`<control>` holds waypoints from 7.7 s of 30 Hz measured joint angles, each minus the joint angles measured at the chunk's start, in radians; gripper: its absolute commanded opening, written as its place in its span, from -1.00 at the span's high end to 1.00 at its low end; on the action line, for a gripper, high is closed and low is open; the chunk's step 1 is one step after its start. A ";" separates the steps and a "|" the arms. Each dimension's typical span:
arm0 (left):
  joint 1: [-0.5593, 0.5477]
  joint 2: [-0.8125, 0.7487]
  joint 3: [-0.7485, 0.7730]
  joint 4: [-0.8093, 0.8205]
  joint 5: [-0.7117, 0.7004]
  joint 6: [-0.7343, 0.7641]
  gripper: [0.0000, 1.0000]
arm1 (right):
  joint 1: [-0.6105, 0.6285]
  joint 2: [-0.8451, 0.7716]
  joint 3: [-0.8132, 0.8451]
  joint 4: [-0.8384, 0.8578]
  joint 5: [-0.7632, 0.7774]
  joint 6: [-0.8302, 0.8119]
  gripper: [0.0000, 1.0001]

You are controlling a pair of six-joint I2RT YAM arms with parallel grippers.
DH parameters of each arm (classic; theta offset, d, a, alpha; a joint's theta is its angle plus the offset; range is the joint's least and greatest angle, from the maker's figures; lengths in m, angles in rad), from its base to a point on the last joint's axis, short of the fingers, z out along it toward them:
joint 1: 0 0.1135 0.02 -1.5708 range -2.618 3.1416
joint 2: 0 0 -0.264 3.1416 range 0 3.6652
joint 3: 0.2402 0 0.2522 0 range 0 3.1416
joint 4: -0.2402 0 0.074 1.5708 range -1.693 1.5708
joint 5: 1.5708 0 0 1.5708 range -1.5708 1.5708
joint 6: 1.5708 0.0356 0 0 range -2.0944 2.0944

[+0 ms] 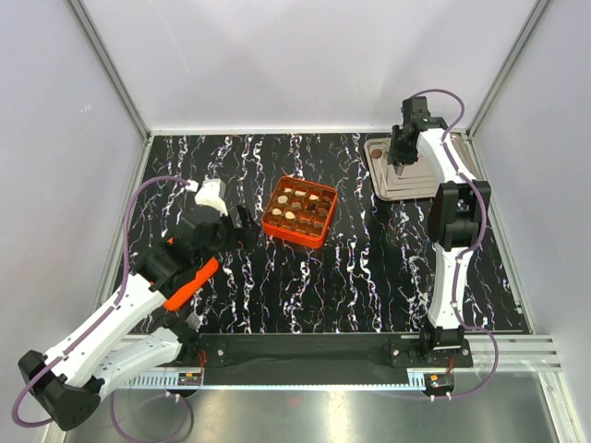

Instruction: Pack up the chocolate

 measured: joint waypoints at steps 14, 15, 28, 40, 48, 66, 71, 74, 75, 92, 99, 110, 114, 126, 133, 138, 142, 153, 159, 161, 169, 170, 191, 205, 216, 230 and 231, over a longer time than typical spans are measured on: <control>0.000 -0.057 0.011 -0.001 0.000 0.008 -0.98 | 0.116 -0.425 -0.229 -0.055 -0.017 0.032 0.38; 0.000 -0.069 0.011 -0.001 0.000 0.008 -0.98 | 0.140 -0.476 -0.264 -0.050 -0.019 0.035 0.38; 0.000 -0.126 0.012 -0.017 -0.001 0.007 -0.98 | 0.611 -0.661 -0.560 -0.067 -0.039 0.137 0.37; 0.000 -0.139 0.012 -0.033 -0.003 0.006 -0.98 | 0.657 -0.726 -0.697 -0.037 -0.033 0.193 0.30; 0.000 -0.131 0.012 -0.032 -0.002 0.006 -0.98 | 0.657 -0.723 -0.721 0.018 -0.032 0.199 0.25; 0.000 -0.125 0.012 -0.032 -0.001 0.006 -0.98 | 0.657 -0.663 -0.712 0.045 0.013 0.198 0.14; 0.000 -0.110 0.012 -0.032 0.000 0.006 -0.98 | 0.657 -0.663 -0.708 0.043 0.021 0.195 0.12; 0.000 -0.107 0.012 -0.032 0.000 0.006 -0.98 | 0.657 -0.663 -0.687 0.028 0.036 0.188 0.13; 0.000 -0.107 0.012 -0.032 0.000 0.006 -0.98 | 0.657 -0.663 -0.674 0.015 0.045 0.185 0.13; 0.000 -0.117 0.012 -0.033 0.001 0.006 -0.98 | 0.323 -0.514 -0.335 -0.048 0.222 0.056 0.02; 0.000 -0.127 0.012 -0.031 0.011 -0.002 -0.98 | 0.215 -0.220 -0.123 -0.065 0.253 0.093 -0.03; 0.000 -0.128 0.012 -0.032 0.018 -0.005 -0.98 | 0.207 -0.022 0.084 -0.089 0.313 0.247 -0.01; 0.000 -0.128 0.011 -0.032 0.018 -0.005 -0.98 | 0.191 -0.008 0.084 -0.089 0.318 0.286 -0.01; 0.000 -0.129 -0.004 -0.032 0.018 -0.005 -0.98 | 0.179 0.010 0.070 -0.032 0.313 0.318 -0.01; 0.000 -0.129 -0.004 -0.032 0.018 -0.005 -0.98 | 0.179 0.034 0.066 -0.006 0.295 0.330 0.00; 0.000 -0.129 -0.004 -0.032 0.018 -0.005 -0.98 | 0.179 0.040 0.035 -0.007 0.288 0.337 0.01; 0.000 -0.125 -0.004 -0.031 0.018 -0.005 -0.98 | 0.179 0.041 0.029 -0.010 0.287 0.336 0.05; 0.000 -0.119 -0.004 -0.031 0.018 -0.005 -0.98 | 0.179 0.041 0.027 -0.031 0.262 0.305 0.07; 0.000 -0.127 -0.004 -0.032 0.018 -0.005 -0.98 | 0.179 0.035 -0.042 -0.029 0.239 0.269 0.18; 0.000 -0.132 -0.004 -0.031 0.018 -0.005 -0.98 | 0.179 0.035 -0.065 -0.030 0.235 0.257 0.20; 0.000 -0.138 -0.004 -0.033 0.018 -0.013 -0.98 | 0.176 0.007 -0.105 -0.025 0.226 0.197 0.26; 0.000 -0.141 -0.004 -0.034 0.018 -0.013 -0.98 | 0.175 0.000 -0.105 -0.025 0.225 0.188 0.26; 0.000 -0.151 -0.002 -0.047 0.003 -0.016 -0.98 | 0.179 -0.376 -0.280 -0.078 0.077 0.060 0.30; 0.000 -0.145 -0.001 -0.047 0.003 -0.016 -0.98 | 0.477 -0.746 -0.666 -0.103 -0.097 0.106 0.30; 0.000 -0.154 -0.001 -0.047 0.003 -0.017 -0.98 | 0.485 -0.979 -0.868 -0.132 -0.217 0.135 0.28; 0.000 -0.146 -0.001 -0.048 0.003 -0.017 -0.98 | 0.486 -0.877 -0.883 -0.051 -0.253 0.140 0.21; 0.000 -0.146 -0.001 -0.048 0.003 -0.017 -0.98 | 0.486 -0.872 -0.885 -0.050 -0.252 0.140 0.21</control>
